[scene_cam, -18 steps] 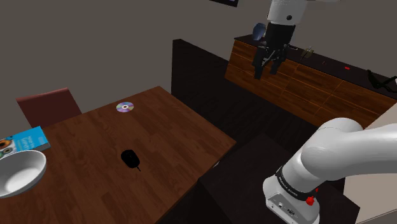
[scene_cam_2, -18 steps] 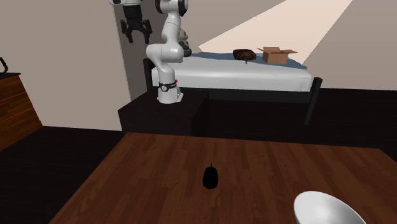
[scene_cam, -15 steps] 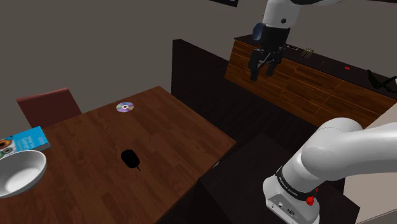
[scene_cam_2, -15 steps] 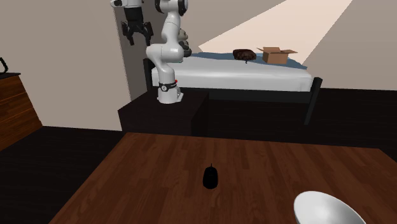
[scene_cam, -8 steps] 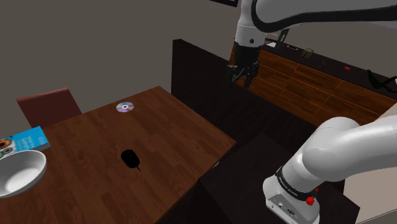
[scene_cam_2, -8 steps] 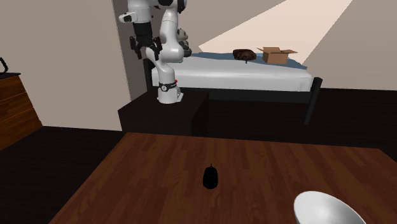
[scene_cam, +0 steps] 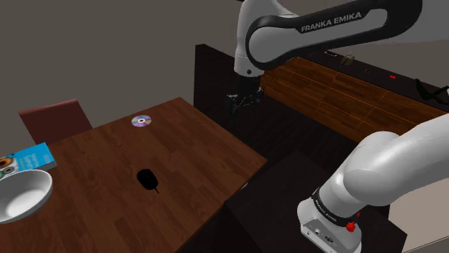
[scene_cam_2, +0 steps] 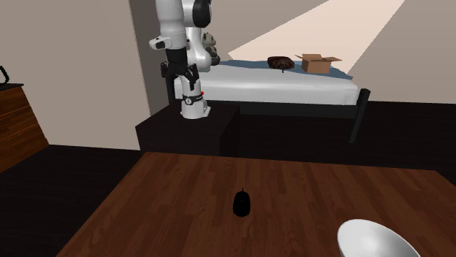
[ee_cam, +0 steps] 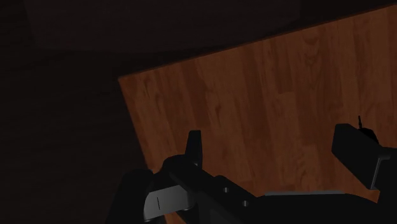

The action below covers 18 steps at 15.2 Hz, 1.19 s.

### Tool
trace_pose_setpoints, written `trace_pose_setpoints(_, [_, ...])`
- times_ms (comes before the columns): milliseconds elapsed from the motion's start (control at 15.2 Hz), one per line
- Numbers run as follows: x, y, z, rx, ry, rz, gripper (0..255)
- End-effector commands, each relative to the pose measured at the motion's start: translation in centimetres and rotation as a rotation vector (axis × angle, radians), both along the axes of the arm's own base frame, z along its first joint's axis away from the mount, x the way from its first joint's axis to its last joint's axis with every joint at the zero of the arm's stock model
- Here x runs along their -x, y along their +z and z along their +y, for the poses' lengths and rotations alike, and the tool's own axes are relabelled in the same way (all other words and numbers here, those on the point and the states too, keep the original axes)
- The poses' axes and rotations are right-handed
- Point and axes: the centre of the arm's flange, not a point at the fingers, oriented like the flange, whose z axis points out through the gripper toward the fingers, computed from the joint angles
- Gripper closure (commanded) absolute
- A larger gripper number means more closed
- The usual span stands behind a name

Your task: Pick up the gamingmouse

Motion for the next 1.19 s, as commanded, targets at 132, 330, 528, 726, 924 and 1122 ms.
trace_pose_setpoints(132, [-2.3, -3.6, 3.6, 0.002, 0.006, -0.002, 0])
trace_pose_setpoints(330, [-3.8, -6.2, 6.1, 0.004, 0.011, -0.003, 0])
trace_pose_setpoints(528, [-5.3, -8.9, 8.7, 0.006, 0.016, -0.003, 0])
trace_pose_setpoints(726, [-6.9, -11.6, 11.2, 0.009, 0.021, -0.004, 0])
trace_pose_setpoints(924, [-8.4, -14.2, 13.7, 0.011, 0.026, -0.004, 0])
trace_pose_setpoints(1122, [-9.9, -16.9, 16.3, 0.013, 0.031, -0.005, 0])
